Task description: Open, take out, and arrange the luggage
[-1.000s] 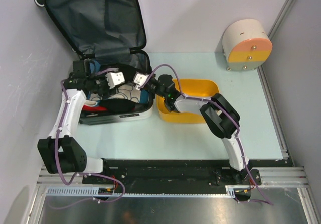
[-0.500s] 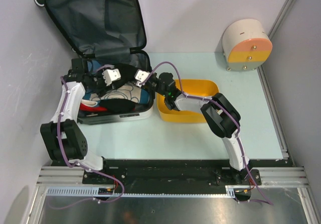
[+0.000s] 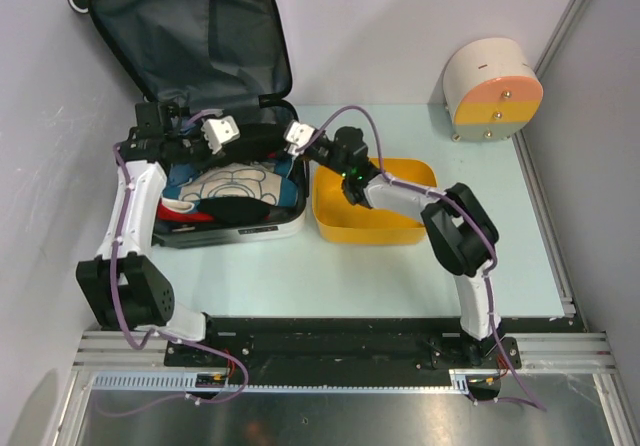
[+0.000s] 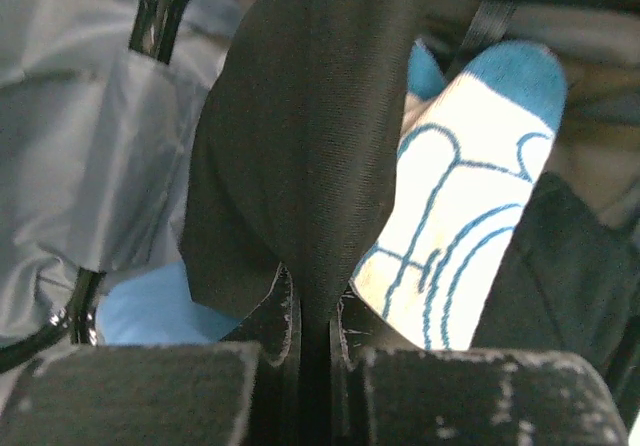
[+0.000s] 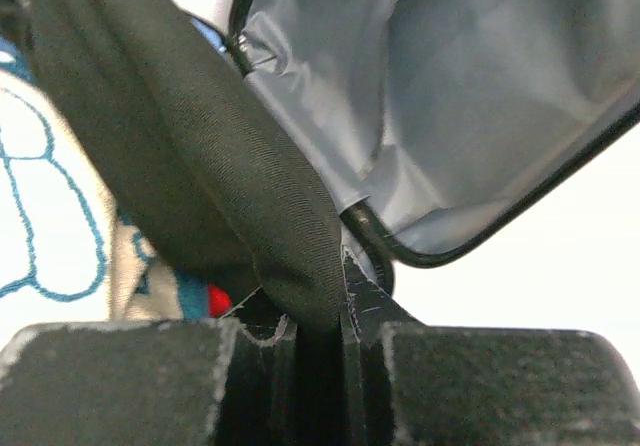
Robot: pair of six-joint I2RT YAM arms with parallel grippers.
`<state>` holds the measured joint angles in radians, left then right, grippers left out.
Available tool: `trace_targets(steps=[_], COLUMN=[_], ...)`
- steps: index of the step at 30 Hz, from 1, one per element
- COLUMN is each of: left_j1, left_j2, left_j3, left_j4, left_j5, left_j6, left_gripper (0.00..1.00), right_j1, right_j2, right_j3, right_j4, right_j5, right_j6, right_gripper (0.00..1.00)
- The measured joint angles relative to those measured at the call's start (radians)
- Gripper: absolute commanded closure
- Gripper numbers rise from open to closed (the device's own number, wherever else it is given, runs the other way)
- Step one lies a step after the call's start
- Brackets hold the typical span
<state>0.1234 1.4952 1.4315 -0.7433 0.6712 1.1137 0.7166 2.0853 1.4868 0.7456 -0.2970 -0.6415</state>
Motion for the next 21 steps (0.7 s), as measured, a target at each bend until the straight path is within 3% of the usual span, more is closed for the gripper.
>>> trace_targets(steps=[10,21], left_j1=[-0.227,-0.541], left_j2=[-0.112,-0.149], left_j3=[0.103,0.123], left_j4=[0.001,0.023], left_j5=[0.007,-0.068], left_j6=[-0.140,-0.251], left_gripper=[1.00,1.00], right_j1=[-0.134,-0.301], right_j2=[-0.292,-0.680], right_j3=[-0.067,-0.216], right_j4=[-0.145,-0.533], right_j5=[-0.134,-0.286], right_j6=[0.021,0.017], right_gripper=[1.00,1.00])
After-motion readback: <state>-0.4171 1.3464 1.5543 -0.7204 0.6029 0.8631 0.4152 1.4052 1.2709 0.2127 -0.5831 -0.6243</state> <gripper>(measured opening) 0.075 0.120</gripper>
